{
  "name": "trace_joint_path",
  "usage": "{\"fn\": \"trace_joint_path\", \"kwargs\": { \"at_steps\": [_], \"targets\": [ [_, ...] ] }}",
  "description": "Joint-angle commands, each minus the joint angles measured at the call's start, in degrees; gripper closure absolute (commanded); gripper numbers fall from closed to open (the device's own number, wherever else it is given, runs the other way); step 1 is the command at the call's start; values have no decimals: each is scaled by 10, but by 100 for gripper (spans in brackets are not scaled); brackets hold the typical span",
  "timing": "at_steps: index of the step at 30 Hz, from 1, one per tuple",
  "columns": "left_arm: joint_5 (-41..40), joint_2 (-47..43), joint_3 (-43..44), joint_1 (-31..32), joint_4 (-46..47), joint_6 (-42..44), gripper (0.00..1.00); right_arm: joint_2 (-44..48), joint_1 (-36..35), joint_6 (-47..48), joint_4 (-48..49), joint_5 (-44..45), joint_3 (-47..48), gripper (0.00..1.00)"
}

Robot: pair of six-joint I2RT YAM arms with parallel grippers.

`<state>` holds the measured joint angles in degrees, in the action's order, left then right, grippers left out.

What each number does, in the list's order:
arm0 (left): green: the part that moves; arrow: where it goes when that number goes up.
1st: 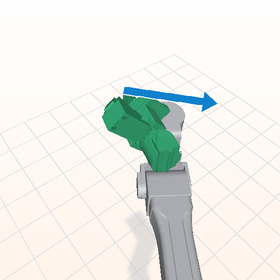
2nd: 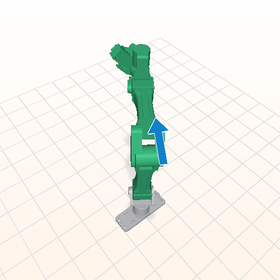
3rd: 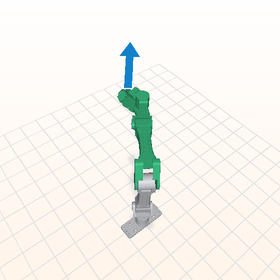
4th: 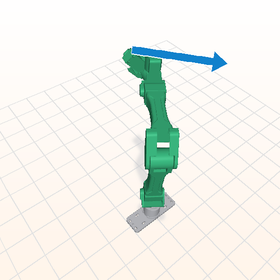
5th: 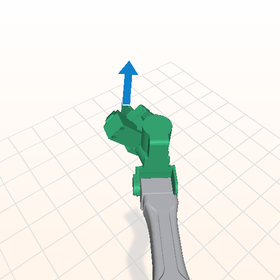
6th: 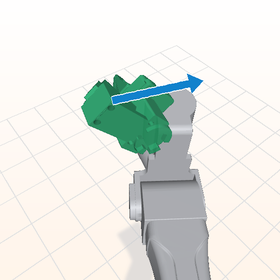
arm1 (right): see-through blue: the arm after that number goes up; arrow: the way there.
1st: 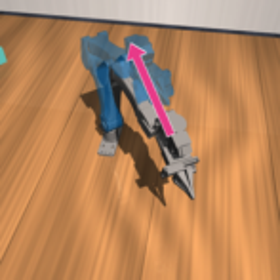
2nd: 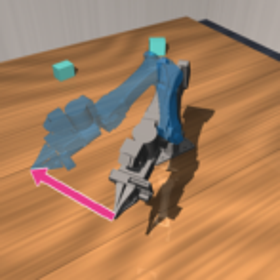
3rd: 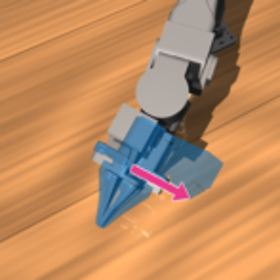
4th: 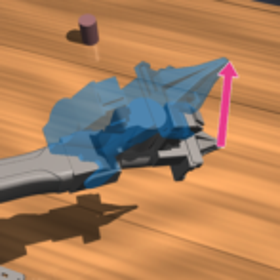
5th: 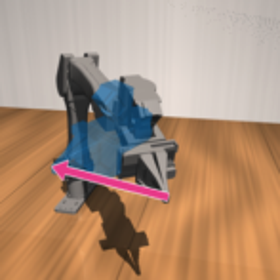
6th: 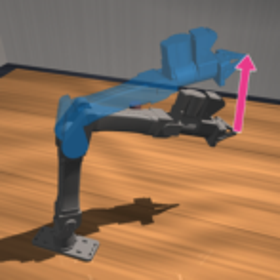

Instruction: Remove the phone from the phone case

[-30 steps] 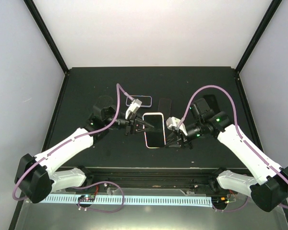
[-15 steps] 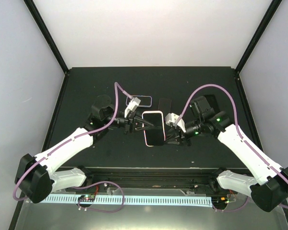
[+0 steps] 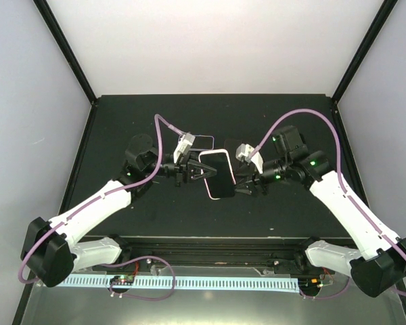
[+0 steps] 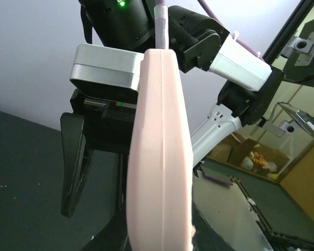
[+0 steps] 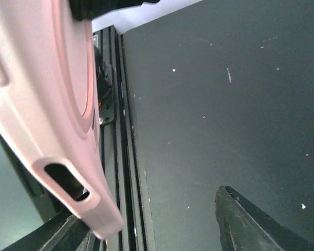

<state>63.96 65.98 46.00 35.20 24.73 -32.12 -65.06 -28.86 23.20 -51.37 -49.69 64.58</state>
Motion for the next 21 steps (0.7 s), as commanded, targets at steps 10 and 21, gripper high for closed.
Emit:
{"fn": "trace_joint_path", "kwargs": {
  "at_steps": [10,21],
  "targets": [
    [88,39,18,58,-57,26,98,-36,18,-137,232,-85,84,32],
    [16,67,55,58,-202,109,98,-31,18,-161,266,-134,70,58]
  ]
}}
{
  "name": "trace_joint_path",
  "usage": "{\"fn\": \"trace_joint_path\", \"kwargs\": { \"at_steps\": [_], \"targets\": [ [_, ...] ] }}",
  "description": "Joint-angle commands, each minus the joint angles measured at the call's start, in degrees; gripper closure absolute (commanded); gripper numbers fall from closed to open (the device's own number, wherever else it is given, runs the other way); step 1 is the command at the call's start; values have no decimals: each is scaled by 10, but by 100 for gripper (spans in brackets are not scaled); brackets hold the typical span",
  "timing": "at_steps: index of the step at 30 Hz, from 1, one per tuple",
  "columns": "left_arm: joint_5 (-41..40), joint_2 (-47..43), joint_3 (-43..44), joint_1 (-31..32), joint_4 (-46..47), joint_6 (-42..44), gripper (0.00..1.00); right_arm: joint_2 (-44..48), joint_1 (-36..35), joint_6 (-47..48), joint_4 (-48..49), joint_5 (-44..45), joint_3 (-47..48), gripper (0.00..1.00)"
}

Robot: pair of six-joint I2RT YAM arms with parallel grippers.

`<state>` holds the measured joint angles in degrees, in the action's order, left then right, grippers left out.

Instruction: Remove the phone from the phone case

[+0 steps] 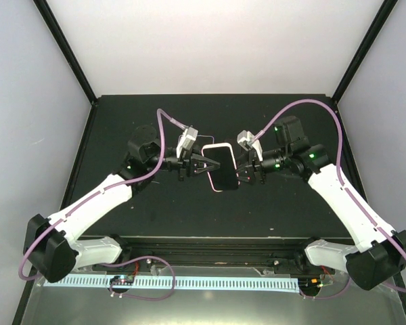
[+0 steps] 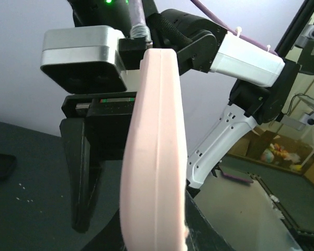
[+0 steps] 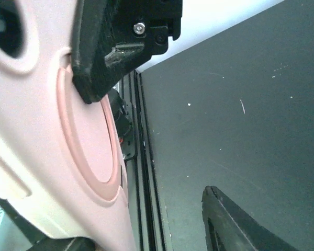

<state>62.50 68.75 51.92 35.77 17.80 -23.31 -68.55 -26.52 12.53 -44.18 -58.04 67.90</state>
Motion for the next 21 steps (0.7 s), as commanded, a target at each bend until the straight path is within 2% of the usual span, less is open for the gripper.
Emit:
{"fn": "trace_joint_path", "kwargs": {
  "at_steps": [1,4,6,7,9,10,13,17,21],
  "targets": [
    [9,39,0,51,-142,22,98,7,-6,-54,191,-48,30,66],
    [-63,36,4,41,-127,2,97,22,-2,-48,166,-41,7,84],
    [-105,29,-1,28,-96,-22,92,34,3,-51,150,-34,-13,93],
    [-135,23,-5,22,-85,-33,82,40,7,-56,145,-27,-25,98],
    [-211,1,-22,8,-60,-58,52,53,18,-72,141,-18,-56,99],
    [-227,-12,-36,1,-46,-65,41,62,26,-83,141,-15,-74,99],
    [-287,-51,-63,-10,-39,-67,24,80,58,-97,128,-12,-132,99],
    [-357,-99,-80,-6,-100,-45,18,100,113,-124,87,62,-193,99],
    [-444,-150,-104,37,-165,-9,19,130,134,-226,40,236,-215,99]
  ]
}}
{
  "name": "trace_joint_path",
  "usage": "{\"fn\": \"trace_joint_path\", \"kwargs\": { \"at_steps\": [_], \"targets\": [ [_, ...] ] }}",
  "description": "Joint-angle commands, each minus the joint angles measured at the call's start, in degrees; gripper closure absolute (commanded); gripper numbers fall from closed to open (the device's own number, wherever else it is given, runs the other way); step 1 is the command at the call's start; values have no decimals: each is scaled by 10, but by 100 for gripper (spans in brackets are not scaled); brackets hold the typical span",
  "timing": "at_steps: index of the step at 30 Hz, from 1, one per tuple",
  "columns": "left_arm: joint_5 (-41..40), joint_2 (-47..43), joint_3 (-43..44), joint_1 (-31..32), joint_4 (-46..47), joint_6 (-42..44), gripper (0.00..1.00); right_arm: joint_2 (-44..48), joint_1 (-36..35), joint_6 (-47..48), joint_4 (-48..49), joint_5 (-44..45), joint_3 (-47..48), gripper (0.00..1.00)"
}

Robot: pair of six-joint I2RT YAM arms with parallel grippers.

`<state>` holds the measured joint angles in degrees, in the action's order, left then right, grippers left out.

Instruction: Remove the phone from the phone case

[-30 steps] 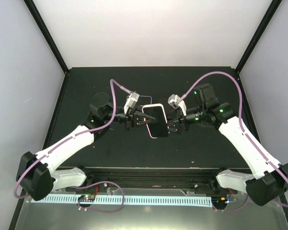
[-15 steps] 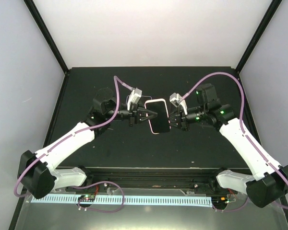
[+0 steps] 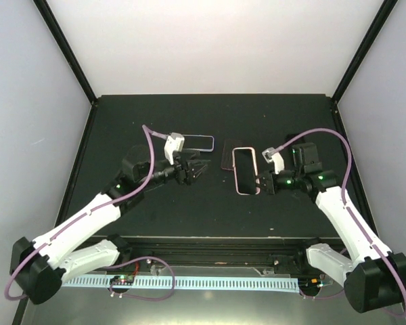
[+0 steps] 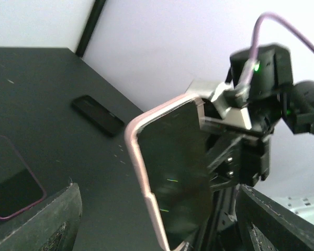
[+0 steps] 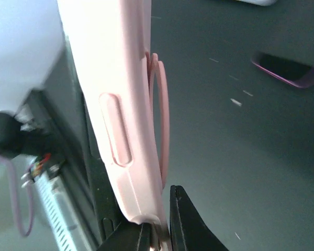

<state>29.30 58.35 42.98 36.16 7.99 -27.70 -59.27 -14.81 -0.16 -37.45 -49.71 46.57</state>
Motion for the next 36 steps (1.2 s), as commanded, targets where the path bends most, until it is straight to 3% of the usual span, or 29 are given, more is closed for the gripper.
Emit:
{"fn": "trace_joint_path", "kwargs": {
  "at_steps": [1,7,14,24,36],
  "targets": [
    [-142,-59,-20,47,-78,44,20,40,18,-117,-43,187,3,99],
    [-299,-70,-54,157,-75,76,26,-12,20,-167,-84,228,28,99],
    [-433,43,-48,249,14,117,28,-104,22,-186,-73,219,50,99],
    [-419,293,104,297,58,172,32,-142,36,-204,-59,241,41,99],
    [-471,398,169,344,50,192,31,-144,55,-210,-55,201,46,99]
  ]
}}
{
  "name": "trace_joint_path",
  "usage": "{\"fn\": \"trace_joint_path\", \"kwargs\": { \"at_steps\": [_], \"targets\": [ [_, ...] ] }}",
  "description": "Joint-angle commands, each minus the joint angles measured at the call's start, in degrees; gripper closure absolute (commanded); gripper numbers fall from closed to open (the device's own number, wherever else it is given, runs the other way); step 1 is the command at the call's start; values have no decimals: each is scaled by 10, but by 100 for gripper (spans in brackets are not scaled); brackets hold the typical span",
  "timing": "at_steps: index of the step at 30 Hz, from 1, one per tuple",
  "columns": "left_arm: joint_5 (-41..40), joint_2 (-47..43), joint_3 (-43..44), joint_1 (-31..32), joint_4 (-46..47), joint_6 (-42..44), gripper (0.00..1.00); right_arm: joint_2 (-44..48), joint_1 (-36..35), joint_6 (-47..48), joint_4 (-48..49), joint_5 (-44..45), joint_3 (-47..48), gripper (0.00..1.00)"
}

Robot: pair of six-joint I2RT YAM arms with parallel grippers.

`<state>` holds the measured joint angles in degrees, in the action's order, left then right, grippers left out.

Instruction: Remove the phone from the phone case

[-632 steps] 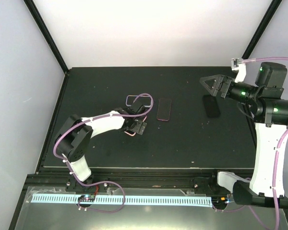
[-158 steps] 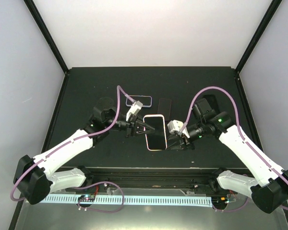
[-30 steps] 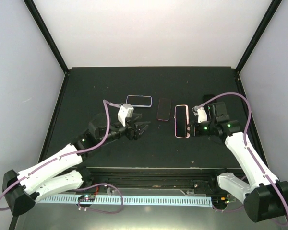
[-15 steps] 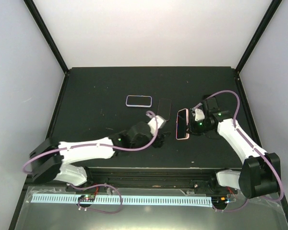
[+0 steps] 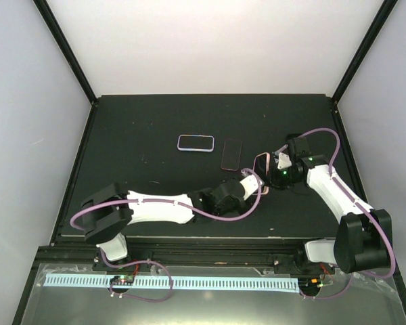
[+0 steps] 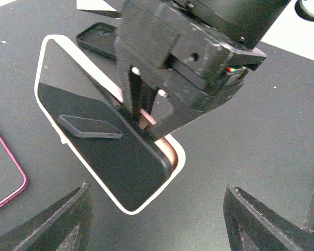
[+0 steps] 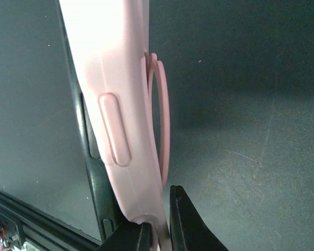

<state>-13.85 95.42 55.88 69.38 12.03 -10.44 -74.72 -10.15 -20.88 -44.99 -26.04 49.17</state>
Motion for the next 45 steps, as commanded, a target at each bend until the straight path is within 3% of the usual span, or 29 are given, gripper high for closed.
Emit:
{"fn": "trace_joint_path", "kwargs": {
  "at_steps": [1,9,12,18,21,26,34,39,45],
  "targets": [
    [-44,42,52,12,8,23,32,8,9,-1,21,-45,19,99],
    [-111,108,114,12,-38,67,37,2,20,-2,27,-92,13,99],
    [-130,119,133,13,-61,66,44,0,21,6,25,-102,14,99],
    [-137,118,135,13,-64,68,43,5,26,15,21,-103,12,99],
    [-97,95,111,14,-47,73,37,12,27,22,19,-88,7,99],
    [-110,64,74,11,-15,80,32,15,29,31,15,-87,4,99],
    [-117,113,148,6,-84,93,39,18,30,40,7,-115,1,99],
    [-180,132,155,7,-99,116,47,18,31,33,2,-144,7,99],
    [-230,135,151,8,-119,147,46,-4,34,33,-14,-180,23,99]
  ]
}}
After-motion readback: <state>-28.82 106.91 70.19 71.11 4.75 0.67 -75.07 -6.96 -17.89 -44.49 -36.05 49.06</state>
